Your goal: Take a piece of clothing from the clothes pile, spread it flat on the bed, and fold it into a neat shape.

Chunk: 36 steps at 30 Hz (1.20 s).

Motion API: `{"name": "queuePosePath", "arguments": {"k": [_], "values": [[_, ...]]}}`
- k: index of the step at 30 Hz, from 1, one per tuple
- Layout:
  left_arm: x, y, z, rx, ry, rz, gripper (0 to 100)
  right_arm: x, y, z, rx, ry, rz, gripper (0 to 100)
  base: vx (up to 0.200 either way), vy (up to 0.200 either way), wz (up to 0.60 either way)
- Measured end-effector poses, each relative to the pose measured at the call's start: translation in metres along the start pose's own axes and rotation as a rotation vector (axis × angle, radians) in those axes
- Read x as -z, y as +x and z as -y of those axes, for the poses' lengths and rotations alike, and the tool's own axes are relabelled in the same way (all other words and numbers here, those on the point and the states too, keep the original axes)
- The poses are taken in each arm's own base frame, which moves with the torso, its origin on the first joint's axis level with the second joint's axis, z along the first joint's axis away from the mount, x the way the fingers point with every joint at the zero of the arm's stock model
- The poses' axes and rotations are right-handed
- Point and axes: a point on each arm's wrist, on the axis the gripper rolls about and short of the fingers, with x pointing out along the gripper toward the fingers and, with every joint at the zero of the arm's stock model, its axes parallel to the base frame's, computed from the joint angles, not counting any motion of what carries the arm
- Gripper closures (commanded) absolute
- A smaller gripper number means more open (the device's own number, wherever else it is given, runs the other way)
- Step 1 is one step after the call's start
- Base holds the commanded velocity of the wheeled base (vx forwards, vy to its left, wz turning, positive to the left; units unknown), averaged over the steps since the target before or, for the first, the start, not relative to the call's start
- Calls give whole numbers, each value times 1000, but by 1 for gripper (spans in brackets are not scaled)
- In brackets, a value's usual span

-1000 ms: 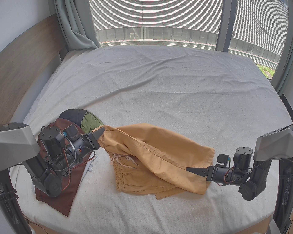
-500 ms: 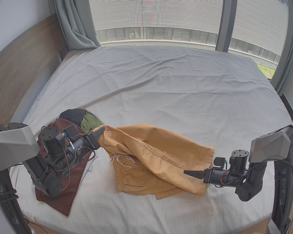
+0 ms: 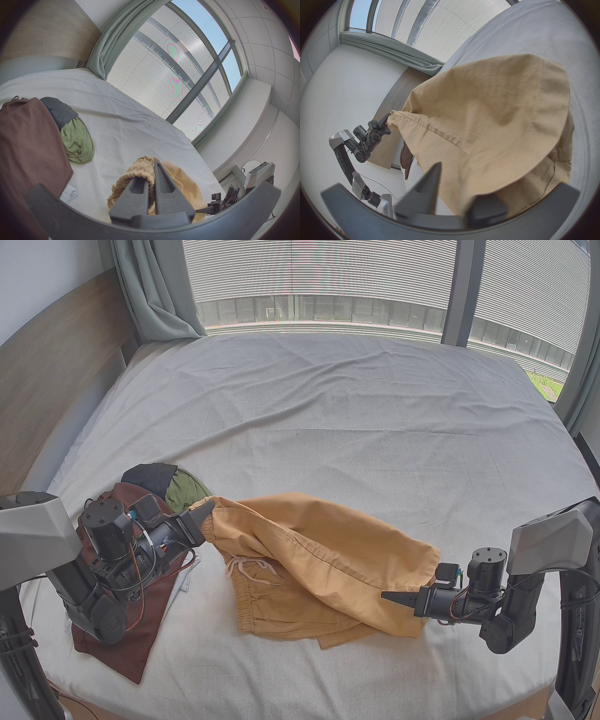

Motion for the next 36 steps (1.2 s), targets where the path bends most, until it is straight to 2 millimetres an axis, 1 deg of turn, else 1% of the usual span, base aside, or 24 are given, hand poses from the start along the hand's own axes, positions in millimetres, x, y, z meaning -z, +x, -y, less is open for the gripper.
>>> {"name": "queuePosePath", "arguments": {"k": [6, 10, 19, 23, 29, 36], "values": [[-2, 1, 1, 5, 2, 9, 100, -3, -1, -2, -4, -6, 8, 100, 0, 0, 0], [-7, 2, 4, 22, 1, 23, 100, -10, -4, -10, -20, -22, 31, 100, 0, 0, 0], [-28, 0, 11, 112, 10, 59, 100, -35, -22, -41, -75, -71, 111, 100, 0, 0, 0], [-39, -5, 14, 196, 29, 44, 100, -44, -32, -55, -100, -91, 143, 100, 0, 0, 0], [-55, -15, 16, 245, 55, 63, 100, -54, -45, -74, -136, -119, 188, 100, 0, 0, 0], [-64, -21, 21, 286, 75, 72, 100, -65, -58, -91, -167, -152, 239, 100, 0, 0, 0]]}}
